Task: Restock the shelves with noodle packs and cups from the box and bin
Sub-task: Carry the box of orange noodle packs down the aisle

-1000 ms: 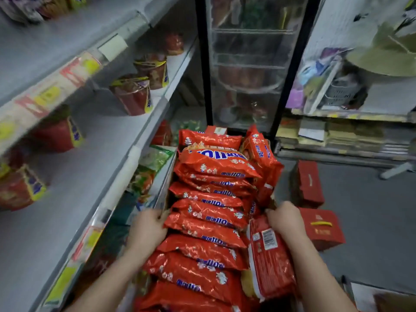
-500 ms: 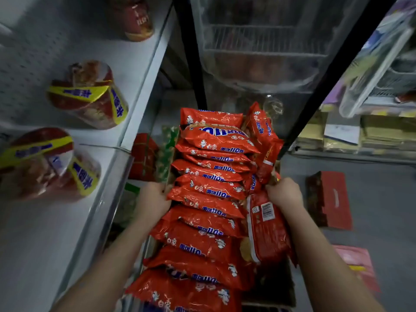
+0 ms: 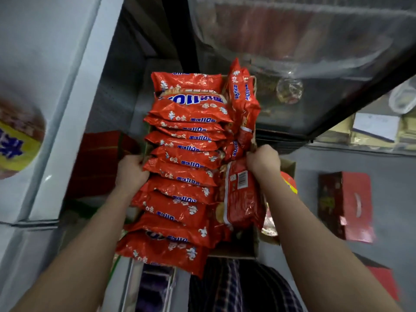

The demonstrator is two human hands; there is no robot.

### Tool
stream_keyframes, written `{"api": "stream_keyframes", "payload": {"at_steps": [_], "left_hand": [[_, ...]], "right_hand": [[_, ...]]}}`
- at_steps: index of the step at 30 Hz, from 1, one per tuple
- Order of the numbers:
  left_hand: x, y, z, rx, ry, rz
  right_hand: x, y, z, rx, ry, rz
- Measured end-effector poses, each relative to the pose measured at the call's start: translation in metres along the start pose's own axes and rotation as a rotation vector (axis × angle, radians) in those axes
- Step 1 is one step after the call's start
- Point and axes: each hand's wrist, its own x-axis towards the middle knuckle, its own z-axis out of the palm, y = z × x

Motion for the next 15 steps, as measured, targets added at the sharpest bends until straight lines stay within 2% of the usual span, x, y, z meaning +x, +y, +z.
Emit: {"api": "stream_keyframes", "payload": {"at_steps": [6, 10, 15], "left_hand": [[0.019, -0.040, 0.041, -0.101, -0.039, -0.118], [0.017, -0.039, 0.041, -0.143, -0.009, -0.177], [0.009, -0.046, 0.045, -0.334, -0.113, -0.380]], "right_hand": [[0.025, 0.009, 0.059, -0.086, -0.041, 0.043], [0.025, 0.011, 0.057, -0.072, -0.032, 0.061], [0.018, 0.025, 0.042, 0.016, -0.162, 0.104]]}}
